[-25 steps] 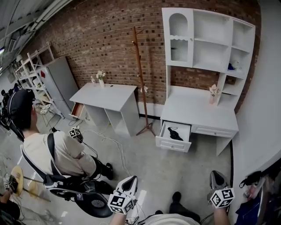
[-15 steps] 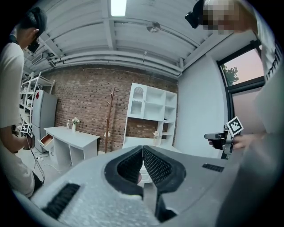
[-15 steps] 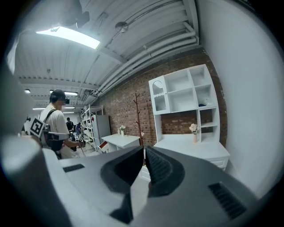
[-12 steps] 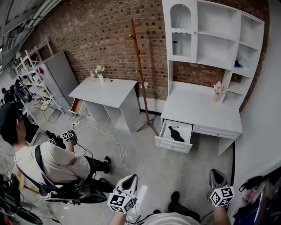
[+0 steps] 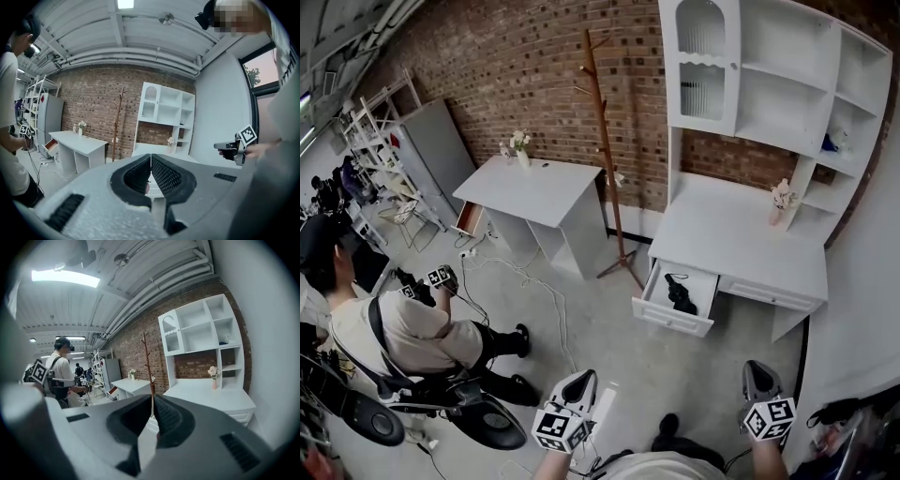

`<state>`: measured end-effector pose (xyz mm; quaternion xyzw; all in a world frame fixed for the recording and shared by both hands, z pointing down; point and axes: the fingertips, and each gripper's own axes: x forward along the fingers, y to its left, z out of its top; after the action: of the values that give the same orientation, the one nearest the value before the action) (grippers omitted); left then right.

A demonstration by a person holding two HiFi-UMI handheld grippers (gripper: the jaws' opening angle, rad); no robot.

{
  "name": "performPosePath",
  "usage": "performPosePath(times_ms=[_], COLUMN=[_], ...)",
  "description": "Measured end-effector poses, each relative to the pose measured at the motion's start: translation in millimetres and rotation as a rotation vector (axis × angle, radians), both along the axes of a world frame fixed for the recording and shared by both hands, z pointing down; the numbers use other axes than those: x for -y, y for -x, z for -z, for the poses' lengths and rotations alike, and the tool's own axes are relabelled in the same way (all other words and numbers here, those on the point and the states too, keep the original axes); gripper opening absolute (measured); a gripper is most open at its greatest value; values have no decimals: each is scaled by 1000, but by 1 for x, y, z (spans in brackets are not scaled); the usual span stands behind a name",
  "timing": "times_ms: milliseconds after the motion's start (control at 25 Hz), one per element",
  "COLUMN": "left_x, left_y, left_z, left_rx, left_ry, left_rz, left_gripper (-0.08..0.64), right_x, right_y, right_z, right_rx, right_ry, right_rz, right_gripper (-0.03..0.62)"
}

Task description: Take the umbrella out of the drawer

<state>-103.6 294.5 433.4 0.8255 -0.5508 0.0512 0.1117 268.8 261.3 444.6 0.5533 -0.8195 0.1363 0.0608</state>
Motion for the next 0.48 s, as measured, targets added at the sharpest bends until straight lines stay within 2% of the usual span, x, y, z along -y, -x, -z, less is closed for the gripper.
performPosePath(times_ms=[480], left_x=[40], left_y=[-29], left_z=[-10], left_rx=[21], left_ry=[26], left_rz=[69], left_gripper=[26], right_x=[66], right_y=[-20], right_z=[-17], right_rx=[33], right_ry=[27], right_rz=[71], right_gripper=[34])
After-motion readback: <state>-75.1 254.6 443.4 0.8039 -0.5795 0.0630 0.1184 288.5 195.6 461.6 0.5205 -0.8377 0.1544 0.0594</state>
